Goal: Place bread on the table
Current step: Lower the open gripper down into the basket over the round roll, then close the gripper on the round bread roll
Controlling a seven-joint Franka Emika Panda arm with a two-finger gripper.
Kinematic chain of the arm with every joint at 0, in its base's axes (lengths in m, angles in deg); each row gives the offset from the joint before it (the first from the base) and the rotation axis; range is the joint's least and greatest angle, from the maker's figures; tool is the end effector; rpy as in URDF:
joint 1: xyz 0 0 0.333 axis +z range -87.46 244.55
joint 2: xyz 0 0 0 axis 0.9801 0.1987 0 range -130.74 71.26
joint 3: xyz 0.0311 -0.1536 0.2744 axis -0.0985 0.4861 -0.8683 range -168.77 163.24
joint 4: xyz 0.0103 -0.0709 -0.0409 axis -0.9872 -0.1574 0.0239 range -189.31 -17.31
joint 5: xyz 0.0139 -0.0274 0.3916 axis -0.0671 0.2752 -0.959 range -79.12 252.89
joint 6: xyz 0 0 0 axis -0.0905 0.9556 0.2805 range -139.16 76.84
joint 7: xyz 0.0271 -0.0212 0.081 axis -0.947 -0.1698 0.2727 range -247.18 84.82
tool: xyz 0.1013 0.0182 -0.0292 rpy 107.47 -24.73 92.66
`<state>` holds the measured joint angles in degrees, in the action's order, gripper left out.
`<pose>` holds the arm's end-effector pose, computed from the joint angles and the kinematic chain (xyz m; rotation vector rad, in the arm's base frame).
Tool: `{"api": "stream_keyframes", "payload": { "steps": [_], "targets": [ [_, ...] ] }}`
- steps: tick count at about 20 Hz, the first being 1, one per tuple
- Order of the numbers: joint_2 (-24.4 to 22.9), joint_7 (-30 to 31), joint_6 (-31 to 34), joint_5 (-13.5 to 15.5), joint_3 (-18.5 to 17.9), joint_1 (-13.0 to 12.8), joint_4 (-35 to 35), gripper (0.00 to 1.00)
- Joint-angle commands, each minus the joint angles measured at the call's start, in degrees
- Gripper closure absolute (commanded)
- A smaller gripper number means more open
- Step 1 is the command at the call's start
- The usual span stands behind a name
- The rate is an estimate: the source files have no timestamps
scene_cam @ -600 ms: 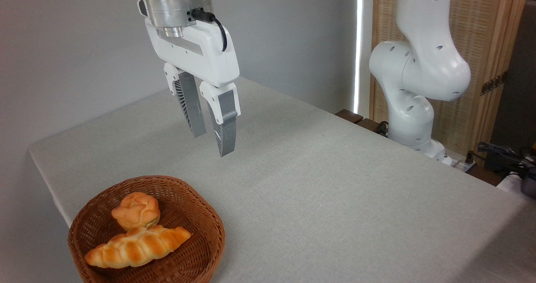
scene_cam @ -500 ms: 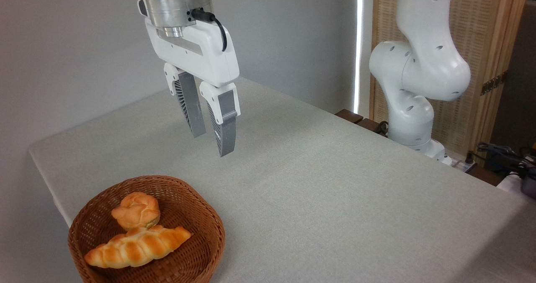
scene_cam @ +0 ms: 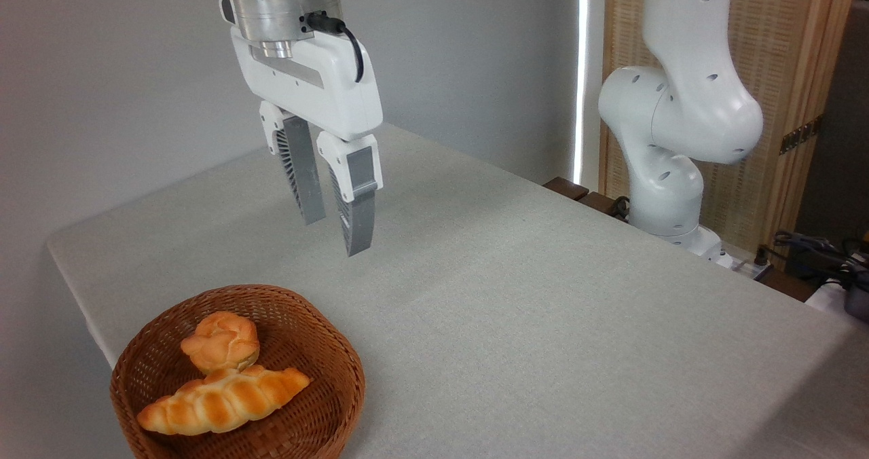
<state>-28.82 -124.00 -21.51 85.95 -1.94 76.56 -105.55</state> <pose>0.5705 -0.0263 0.6086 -2.8566 1.2040 -0.0978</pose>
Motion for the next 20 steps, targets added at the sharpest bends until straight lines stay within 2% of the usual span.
{"api": "stream_keyframes", "payload": {
  "steps": [1, 7, 13, 20],
  "targets": [
    [1.54, -0.86, -5.46, 1.38, -0.30, -0.65, -0.05, 0.00],
    [5.58, -1.03, -16.46, 1.29, 0.05, -1.00, -0.31, 0.00],
    [10.77, -0.77, -21.47, 1.02, 6.29, -1.09, -0.66, 0.00],
    [15.16, -0.95, -26.92, 0.67, 7.70, -2.41, -1.10, 0.00]
  ]
}}
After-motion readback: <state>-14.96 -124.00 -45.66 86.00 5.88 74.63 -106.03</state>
